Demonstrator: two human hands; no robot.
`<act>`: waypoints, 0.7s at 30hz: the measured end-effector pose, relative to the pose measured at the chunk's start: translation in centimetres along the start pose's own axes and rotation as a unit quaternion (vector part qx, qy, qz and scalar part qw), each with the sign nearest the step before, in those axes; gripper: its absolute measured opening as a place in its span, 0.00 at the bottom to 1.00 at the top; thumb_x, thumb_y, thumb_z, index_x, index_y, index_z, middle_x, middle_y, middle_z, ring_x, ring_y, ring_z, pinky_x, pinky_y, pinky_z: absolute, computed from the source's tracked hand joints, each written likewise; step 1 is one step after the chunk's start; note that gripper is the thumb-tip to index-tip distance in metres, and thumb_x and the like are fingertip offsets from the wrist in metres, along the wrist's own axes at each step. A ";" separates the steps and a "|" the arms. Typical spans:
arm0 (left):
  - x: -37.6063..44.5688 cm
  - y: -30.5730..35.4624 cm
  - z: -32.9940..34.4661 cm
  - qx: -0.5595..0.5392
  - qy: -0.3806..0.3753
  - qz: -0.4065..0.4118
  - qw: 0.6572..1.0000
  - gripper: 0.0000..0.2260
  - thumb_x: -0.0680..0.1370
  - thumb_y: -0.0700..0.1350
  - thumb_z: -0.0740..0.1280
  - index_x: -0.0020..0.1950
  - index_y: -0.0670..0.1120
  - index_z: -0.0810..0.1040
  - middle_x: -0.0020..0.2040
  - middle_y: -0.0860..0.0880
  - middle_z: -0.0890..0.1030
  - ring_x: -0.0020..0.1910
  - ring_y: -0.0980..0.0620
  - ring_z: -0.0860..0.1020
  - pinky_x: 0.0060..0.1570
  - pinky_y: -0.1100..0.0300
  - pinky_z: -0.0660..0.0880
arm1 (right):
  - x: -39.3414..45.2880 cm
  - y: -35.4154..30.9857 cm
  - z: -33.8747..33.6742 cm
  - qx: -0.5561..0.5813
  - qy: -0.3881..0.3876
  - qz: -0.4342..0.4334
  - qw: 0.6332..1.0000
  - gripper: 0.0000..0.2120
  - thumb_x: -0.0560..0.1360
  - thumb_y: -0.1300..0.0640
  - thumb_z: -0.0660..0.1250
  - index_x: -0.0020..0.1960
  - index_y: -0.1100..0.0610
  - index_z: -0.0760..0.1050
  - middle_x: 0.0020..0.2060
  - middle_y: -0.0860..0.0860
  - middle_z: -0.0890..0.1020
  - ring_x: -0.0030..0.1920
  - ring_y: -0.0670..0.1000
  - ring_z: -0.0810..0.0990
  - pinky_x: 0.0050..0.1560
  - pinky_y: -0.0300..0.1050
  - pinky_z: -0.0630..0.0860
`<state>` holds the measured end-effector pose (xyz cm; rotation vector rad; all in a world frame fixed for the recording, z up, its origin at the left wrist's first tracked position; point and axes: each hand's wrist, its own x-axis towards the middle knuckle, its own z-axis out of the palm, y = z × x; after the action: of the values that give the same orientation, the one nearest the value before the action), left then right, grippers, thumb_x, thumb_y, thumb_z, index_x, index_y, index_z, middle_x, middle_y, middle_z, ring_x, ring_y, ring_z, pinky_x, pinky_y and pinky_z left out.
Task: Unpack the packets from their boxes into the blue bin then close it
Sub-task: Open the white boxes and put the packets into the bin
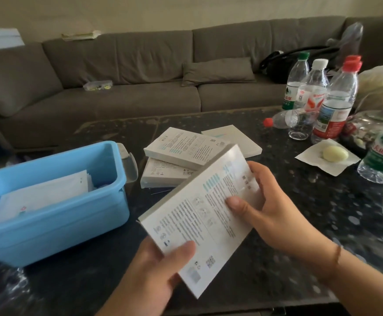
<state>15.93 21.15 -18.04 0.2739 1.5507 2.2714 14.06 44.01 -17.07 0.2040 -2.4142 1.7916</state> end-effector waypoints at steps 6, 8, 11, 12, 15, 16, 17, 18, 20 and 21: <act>0.7 4.8 -2.2 0.208 -0.075 0.014 0.975 0.27 0.64 0.63 0.76 0.59 0.52 0.81 0.56 0.43 0.84 0.57 0.45 0.82 0.54 0.48 0.77 | 0.6 -1.2 -0.4 -0.131 -0.016 -0.062 0.989 0.30 0.67 0.32 0.67 0.68 0.34 0.65 0.56 0.34 0.73 0.57 0.41 0.78 0.51 0.44 0.82; 1.2 5.1 -1.0 0.303 -0.059 0.046 0.950 0.24 0.69 0.60 0.74 0.64 0.62 0.75 0.58 0.53 0.84 0.58 0.51 0.82 0.52 0.51 0.80 | 0.5 -1.6 0.4 -0.163 -0.021 -0.073 0.984 0.28 0.70 0.37 0.69 0.68 0.34 0.64 0.54 0.34 0.72 0.55 0.40 0.78 0.50 0.43 0.81; 1.5 5.1 0.8 0.392 0.010 0.098 0.915 0.35 0.70 0.57 0.75 0.69 0.76 0.58 0.56 0.75 0.76 0.54 0.69 0.79 0.43 0.65 0.81 | 0.7 -2.0 1.3 -0.184 -0.019 -0.106 0.977 0.26 0.73 0.41 0.69 0.68 0.35 0.64 0.56 0.33 0.70 0.57 0.38 0.76 0.51 0.42 0.81; 1.6 5.1 1.2 0.423 0.019 0.115 0.899 0.37 0.71 0.55 0.74 0.67 0.79 0.54 0.56 0.80 0.72 0.54 0.73 0.76 0.40 0.69 0.80 | 0.8 -2.0 1.5 -0.179 -0.018 -0.116 0.977 0.26 0.74 0.42 0.69 0.69 0.36 0.63 0.57 0.32 0.69 0.58 0.38 0.75 0.52 0.42 0.81; 1.8 4.9 1.4 0.467 0.025 0.138 0.873 0.39 0.72 0.51 0.74 0.65 0.83 0.52 0.54 0.84 0.68 0.55 0.79 0.71 0.38 0.72 0.78 | 0.6 -1.4 2.2 -0.196 0.011 -0.157 0.968 0.27 0.74 0.40 0.65 0.71 0.39 0.62 0.61 0.28 0.66 0.64 0.38 0.70 0.58 0.44 0.78; 1.9 4.8 1.3 0.474 0.029 0.139 0.869 0.40 0.72 0.51 0.74 0.65 0.83 0.51 0.54 0.84 0.68 0.55 0.79 0.71 0.39 0.71 0.79 | 0.4 -1.1 2.5 -0.222 0.034 -0.175 0.959 0.27 0.75 0.40 0.62 0.72 0.40 0.61 0.63 0.28 0.64 0.66 0.37 0.68 0.61 0.44 0.75; 2.0 4.7 1.2 0.480 0.033 0.139 0.865 0.40 0.72 0.51 0.74 0.66 0.83 0.51 0.54 0.84 0.68 0.55 0.79 0.71 0.39 0.71 0.79 | 0.3 -0.8 2.9 -0.249 0.064 -0.193 0.947 0.26 0.75 0.40 0.61 0.72 0.42 0.61 0.63 0.28 0.64 0.66 0.37 0.66 0.63 0.43 0.73; 2.1 4.6 1.2 0.484 0.038 0.139 0.863 0.40 0.72 0.51 0.74 0.66 0.82 0.51 0.54 0.85 0.67 0.55 0.80 0.70 0.39 0.72 0.78 | 0.1 -0.5 3.2 -0.269 0.099 -0.209 0.935 0.24 0.76 0.42 0.60 0.71 0.44 0.62 0.64 0.31 0.66 0.66 0.37 0.67 0.64 0.43 0.72; 2.2 4.5 1.3 0.486 0.047 0.141 0.861 0.40 0.72 0.51 0.74 0.67 0.81 0.52 0.54 0.84 0.68 0.55 0.82 0.69 0.38 0.74 0.76 | -0.1 -0.1 3.7 -0.289 0.169 -0.231 0.913 0.20 0.76 0.47 0.62 0.66 0.50 0.69 0.64 0.41 0.72 0.64 0.45 0.72 0.61 0.48 0.75; 2.2 4.4 1.2 0.487 0.052 0.142 0.860 0.40 0.72 0.51 0.74 0.67 0.81 0.53 0.54 0.84 0.68 0.55 0.83 0.68 0.38 0.75 0.76 | -0.1 0.0 3.9 -0.296 0.199 -0.243 0.902 0.17 0.76 0.49 0.64 0.63 0.52 0.72 0.63 0.45 0.75 0.62 0.48 0.75 0.57 0.51 0.77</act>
<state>13.51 21.67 -13.60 0.6753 2.7630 1.4662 14.11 40.32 -18.22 0.3020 -2.2149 0.7553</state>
